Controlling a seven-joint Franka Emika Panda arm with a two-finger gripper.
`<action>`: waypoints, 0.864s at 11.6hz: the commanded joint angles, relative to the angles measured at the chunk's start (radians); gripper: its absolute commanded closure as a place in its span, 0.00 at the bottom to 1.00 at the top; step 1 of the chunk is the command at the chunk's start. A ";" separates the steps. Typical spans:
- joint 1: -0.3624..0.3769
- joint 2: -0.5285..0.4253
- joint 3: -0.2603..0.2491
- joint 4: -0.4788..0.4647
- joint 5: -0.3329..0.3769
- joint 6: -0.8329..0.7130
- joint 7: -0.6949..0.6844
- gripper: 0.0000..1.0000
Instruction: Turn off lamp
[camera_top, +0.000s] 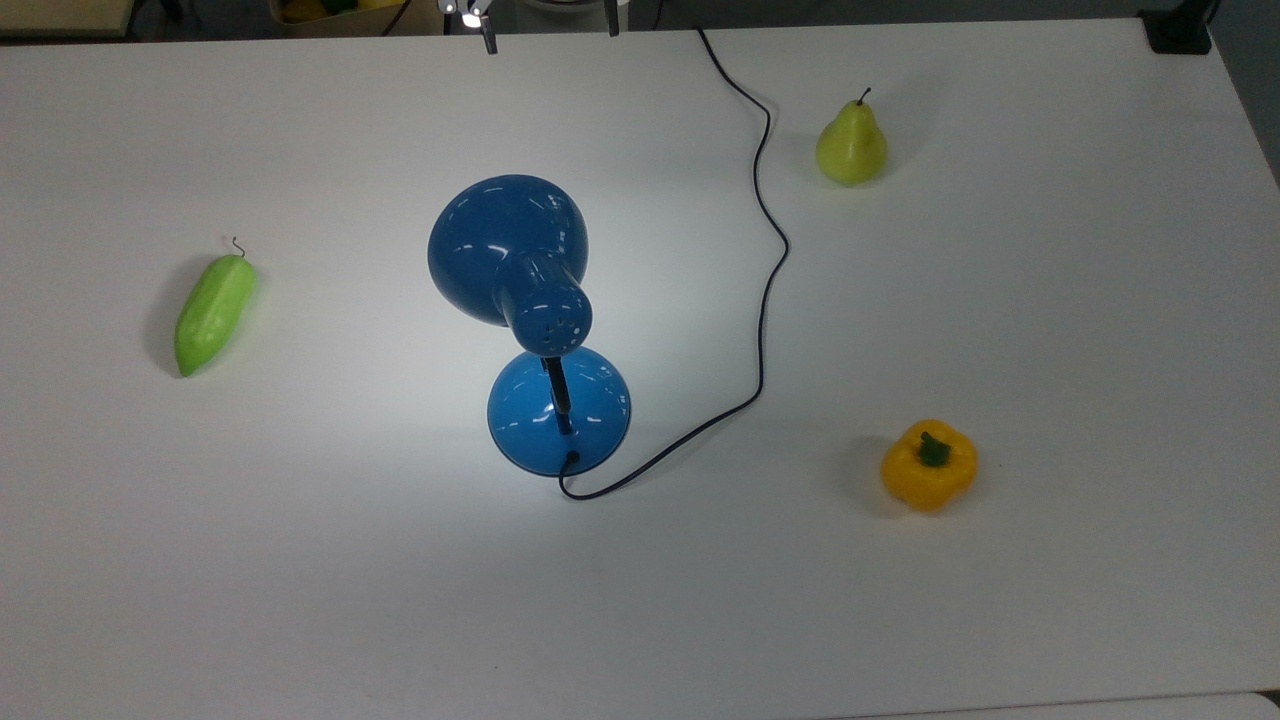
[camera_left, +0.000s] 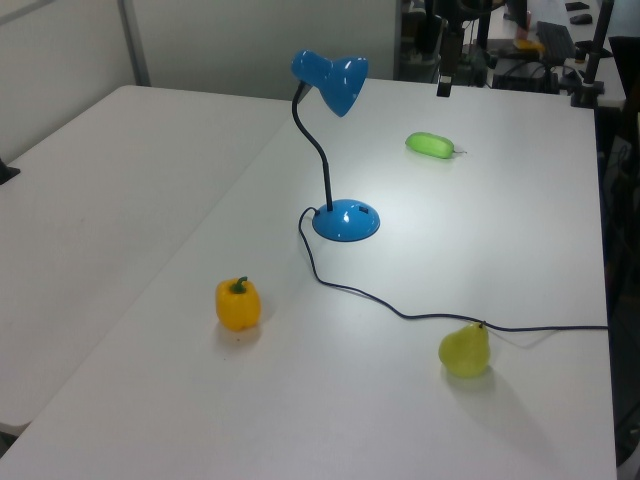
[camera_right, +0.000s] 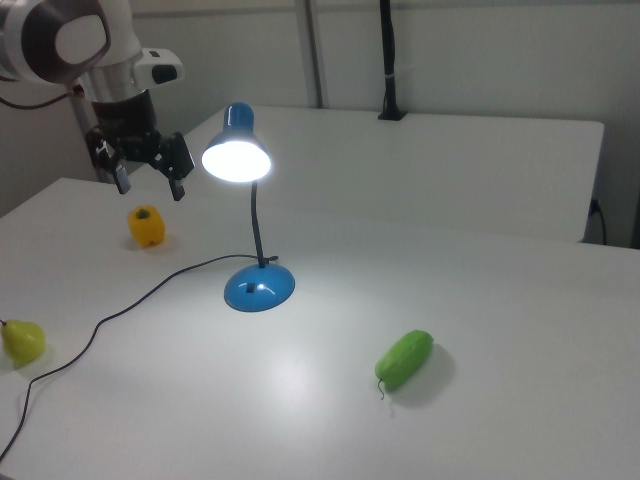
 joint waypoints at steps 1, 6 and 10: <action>-0.004 -0.023 0.000 -0.025 -0.005 0.019 -0.017 0.00; -0.019 -0.025 0.000 -0.017 -0.003 0.018 -0.016 0.00; -0.028 -0.028 -0.009 -0.017 0.001 0.016 -0.030 0.00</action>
